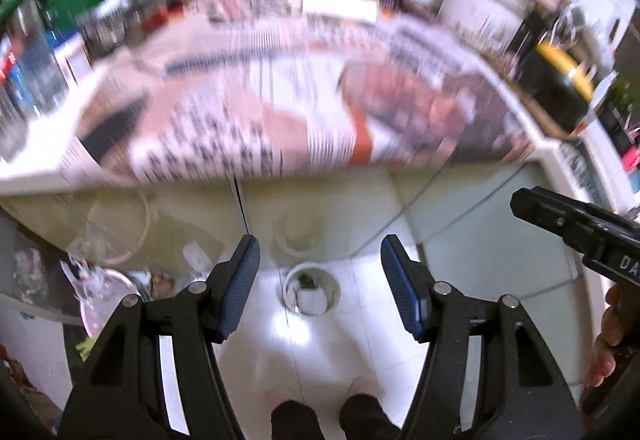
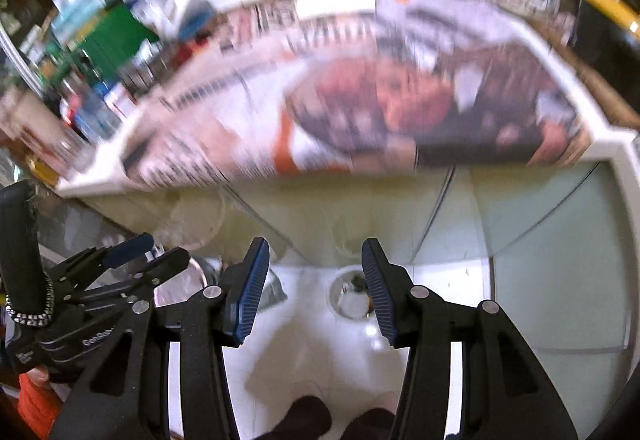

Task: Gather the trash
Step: 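Raise both tools back toward the counter, then grasp the white box with the left tool while the right tool grasps the white tissue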

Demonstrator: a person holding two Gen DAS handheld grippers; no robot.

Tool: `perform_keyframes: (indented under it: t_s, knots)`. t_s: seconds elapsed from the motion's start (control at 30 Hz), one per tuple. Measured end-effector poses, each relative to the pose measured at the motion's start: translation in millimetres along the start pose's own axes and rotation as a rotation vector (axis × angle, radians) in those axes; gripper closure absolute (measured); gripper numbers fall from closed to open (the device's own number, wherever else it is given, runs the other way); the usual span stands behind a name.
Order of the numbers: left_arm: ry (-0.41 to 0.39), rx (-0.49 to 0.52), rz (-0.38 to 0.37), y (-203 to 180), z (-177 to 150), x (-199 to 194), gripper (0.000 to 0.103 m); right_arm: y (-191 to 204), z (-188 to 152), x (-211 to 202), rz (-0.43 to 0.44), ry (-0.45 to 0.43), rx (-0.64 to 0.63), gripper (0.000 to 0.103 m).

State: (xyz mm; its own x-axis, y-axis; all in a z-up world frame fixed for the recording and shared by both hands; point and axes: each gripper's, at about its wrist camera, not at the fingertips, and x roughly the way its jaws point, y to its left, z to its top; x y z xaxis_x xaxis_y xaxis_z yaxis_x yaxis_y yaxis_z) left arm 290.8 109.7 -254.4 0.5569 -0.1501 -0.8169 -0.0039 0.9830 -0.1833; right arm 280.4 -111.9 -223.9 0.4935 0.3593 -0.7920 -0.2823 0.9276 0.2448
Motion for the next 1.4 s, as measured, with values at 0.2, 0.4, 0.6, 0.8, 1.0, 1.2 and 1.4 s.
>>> perform_keyframes:
  t_s: [0.2,0.4,0.6,0.8,1.0,1.2,1.4]
  knots:
    - [-0.125,0.032,-0.01,-1.4,36.5,-70.5,0.038,26.5,25.7,-65.7,-0.028,-0.168,0.016,0.057]
    - [-0.203,0.065,0.0,6.1,66.8,-106.0,0.03,30.7,47.6,-93.6,-0.072,-0.279,0.038,0.044]
    - [-0.248,0.042,0.009,5.9,109.2,-96.1,0.018,8.7,83.8,-94.1,-0.102,-0.325,0.04,0.044]
    - [-0.277,0.005,0.059,-8.7,167.6,-59.0,0.018,-22.3,140.8,-69.9,-0.07,-0.338,0.007,0.044]
    - [-0.24,-0.057,0.112,-26.3,228.0,-8.1,0.018,-57.9,216.2,-31.6,-0.025,-0.278,-0.059,0.044]
    - [-0.191,-0.12,0.14,-25.3,272.3,42.6,0.018,-76.8,265.9,22.3,-0.018,-0.21,-0.123,0.044]
    - [-0.146,-0.103,0.167,-2.9,309.2,87.2,0.018,-81.7,307.3,88.8,0.005,-0.133,-0.107,0.044]
